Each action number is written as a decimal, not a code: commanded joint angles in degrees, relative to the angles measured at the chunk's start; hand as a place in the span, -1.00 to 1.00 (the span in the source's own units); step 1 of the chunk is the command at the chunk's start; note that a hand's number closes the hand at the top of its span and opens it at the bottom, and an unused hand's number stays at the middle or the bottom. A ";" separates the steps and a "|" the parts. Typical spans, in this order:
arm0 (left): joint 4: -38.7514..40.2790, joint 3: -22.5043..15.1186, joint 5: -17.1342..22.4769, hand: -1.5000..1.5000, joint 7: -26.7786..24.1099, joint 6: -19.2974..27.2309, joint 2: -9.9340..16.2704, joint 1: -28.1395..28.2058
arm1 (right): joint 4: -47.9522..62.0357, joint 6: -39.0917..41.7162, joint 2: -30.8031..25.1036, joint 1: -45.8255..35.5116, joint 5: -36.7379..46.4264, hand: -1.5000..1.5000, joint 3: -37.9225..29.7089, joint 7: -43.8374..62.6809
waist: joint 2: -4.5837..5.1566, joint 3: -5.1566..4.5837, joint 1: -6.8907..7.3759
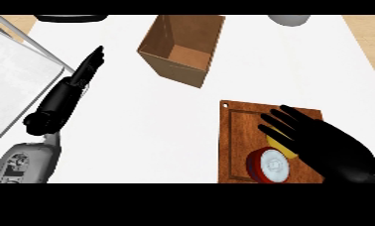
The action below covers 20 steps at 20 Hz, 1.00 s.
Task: Pick the lemon from the cutting board and place it in the cardboard box
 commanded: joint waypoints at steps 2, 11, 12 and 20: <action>-0.49 1.69 -1.00 0.00 0.49 -1.62 -0.36 -0.28 | 5.47 -1.64 2.54 -1.80 2.77 -1.00 -0.89 -4.53 | 0.02 0.00 0.03; -0.30 2.24 -3.49 0.00 -0.35 -2.09 -2.35 -0.20 | 11.12 -4.87 6.78 -0.25 9.36 -1.00 0.48 -5.54 | -0.01 0.00 -0.08; -1.50 0.40 -3.95 0.00 2.88 -0.34 -4.72 -1.24 | 11.14 -8.51 4.69 2.42 9.56 -1.00 -0.76 -6.85 | -0.03 0.01 -0.22; -1.07 3.37 -4.17 0.00 1.08 -3.13 -3.61 -0.88 | 23.46 -10.32 11.65 -5.17 12.94 -1.00 -2.50 -7.59 | 0.05 0.00 0.02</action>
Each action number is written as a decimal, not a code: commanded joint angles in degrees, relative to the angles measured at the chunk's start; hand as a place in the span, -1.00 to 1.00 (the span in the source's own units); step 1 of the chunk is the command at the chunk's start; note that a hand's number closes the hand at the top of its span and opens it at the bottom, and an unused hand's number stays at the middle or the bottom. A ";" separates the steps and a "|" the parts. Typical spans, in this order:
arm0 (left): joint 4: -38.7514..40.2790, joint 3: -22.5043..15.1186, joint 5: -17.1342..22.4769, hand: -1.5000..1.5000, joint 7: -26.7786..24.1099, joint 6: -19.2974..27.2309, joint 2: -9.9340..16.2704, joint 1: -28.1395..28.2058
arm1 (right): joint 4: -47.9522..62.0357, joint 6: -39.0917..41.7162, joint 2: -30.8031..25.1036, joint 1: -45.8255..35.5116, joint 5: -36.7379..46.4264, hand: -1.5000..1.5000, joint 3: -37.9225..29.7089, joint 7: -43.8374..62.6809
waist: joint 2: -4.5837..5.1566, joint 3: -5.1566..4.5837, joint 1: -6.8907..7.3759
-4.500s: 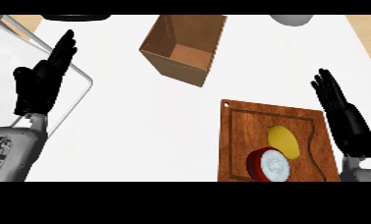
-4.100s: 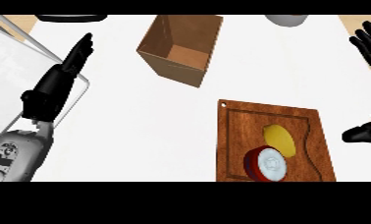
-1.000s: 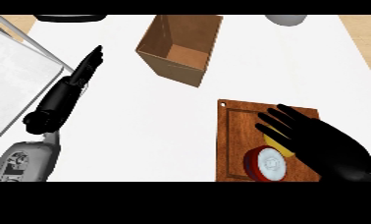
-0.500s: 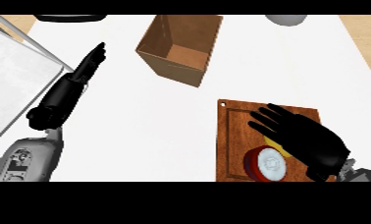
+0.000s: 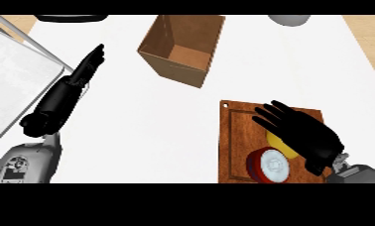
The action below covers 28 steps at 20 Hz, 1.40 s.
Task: Pick the lemon from the cutting board and place it in the cardboard box
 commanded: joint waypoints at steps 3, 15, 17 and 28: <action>2.07 1.37 -0.42 0.00 0.71 -0.53 -1.16 -2.89 | 5.88 -2.84 1.79 -0.44 2.22 -1.00 -0.88 -3.24 | 0.02 0.00 -0.08; 4.10 3.28 -0.48 0.00 -4.91 -3.23 0.35 0.99 | 7.06 -14.97 2.88 -2.82 1.79 1.00 -1.87 -13.90 | 0.01 -0.01 -0.11; 3.67 1.02 -3.19 0.00 -3.82 -0.03 -2.79 -0.37 | 6.23 -17.05 3.85 -1.19 2.33 1.00 -1.12 -14.88 | 0.01 -0.01 -0.20; 3.26 -2.30 -2.09 0.00 -2.53 -3.46 -3.34 -3.22 | 9.07 -10.53 26.33 -18.08 -8.90 1.00 23.09 17.18 | 0.85 0.09 6.94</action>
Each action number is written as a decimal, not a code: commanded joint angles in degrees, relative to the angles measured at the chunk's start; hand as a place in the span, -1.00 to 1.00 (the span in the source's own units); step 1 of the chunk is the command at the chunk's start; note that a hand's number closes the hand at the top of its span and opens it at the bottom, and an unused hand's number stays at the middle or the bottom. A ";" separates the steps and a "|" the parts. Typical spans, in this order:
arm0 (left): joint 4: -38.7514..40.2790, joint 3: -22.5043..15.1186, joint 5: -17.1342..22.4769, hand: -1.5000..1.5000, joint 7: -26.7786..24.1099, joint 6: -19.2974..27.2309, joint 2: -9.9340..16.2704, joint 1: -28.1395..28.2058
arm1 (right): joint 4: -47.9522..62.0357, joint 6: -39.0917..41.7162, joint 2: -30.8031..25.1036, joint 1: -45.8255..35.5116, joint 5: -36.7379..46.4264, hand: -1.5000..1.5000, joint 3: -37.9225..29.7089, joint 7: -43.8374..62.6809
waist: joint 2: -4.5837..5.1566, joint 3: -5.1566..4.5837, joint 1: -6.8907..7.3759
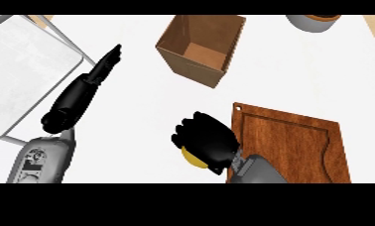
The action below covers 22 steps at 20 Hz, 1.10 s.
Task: Pick the lemon from the cutting board and place it in the cardboard box
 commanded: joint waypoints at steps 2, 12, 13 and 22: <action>1.19 -1.68 -0.82 0.00 0.62 0.40 -1.65 -2.42 | -0.08 -3.06 2.66 -10.45 -6.83 1.00 9.66 13.87 | -0.07 -0.03 1.03; 2.52 -0.25 -0.47 0.00 0.74 0.74 -1.37 -2.99 | -2.50 -13.99 2.76 -28.04 -22.40 1.00 6.28 42.64 | -0.56 -0.15 -0.35; 1.32 -0.12 -0.69 0.00 1.66 0.50 -0.60 -3.23 | -1.51 -16.40 2.77 -29.46 -23.52 1.00 3.85 44.30 | -0.58 -0.09 -0.14; 1.39 0.28 -0.72 0.00 1.17 0.53 -0.53 -1.74 | 17.77 -26.87 2.77 -50.23 -32.14 1.00 -4.21 55.67 | -0.16 -0.14 -1.20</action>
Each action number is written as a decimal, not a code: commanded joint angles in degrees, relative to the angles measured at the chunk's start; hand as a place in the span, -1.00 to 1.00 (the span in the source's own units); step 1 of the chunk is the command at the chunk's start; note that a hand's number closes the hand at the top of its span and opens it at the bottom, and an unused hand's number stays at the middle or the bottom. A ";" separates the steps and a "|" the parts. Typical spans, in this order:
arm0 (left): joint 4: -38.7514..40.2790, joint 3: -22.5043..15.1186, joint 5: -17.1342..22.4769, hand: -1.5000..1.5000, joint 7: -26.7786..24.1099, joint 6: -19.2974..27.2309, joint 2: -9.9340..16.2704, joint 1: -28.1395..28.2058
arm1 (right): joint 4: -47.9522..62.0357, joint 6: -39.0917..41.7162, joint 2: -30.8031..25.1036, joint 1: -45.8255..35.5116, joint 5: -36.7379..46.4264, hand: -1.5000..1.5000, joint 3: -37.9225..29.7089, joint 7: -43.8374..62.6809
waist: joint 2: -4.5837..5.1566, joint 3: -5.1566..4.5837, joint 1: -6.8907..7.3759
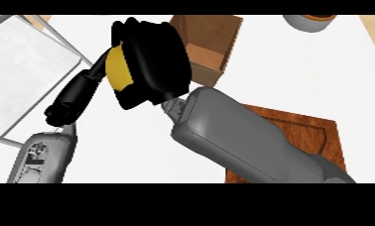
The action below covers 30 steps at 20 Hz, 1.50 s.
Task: Pick the lemon from the cutting board and place it in the cardboard box
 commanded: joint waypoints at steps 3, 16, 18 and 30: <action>0.93 0.94 -0.24 0.00 -1.05 0.33 0.38 1.06 | 17.63 -4.78 0.02 -12.09 -6.02 1.00 -7.28 -2.09 | 0.23 0.02 -1.55; -2.15 1.29 -0.37 0.00 0.52 0.76 0.24 1.83 | 45.91 13.29 -2.74 -16.78 -10.01 1.00 -13.68 -20.23 | 0.43 0.07 -2.19; -2.67 1.77 0.46 0.00 1.21 0.01 0.60 1.33 | 48.48 16.76 -1.57 -17.46 -9.97 1.00 -13.28 -21.36 | 0.32 0.07 -2.22; -1.67 1.98 0.07 0.00 2.31 0.57 -0.09 -0.38 | 54.32 21.57 -3.96 -18.53 -13.79 -1.00 -19.29 -40.61 | 0.24 0.15 -2.78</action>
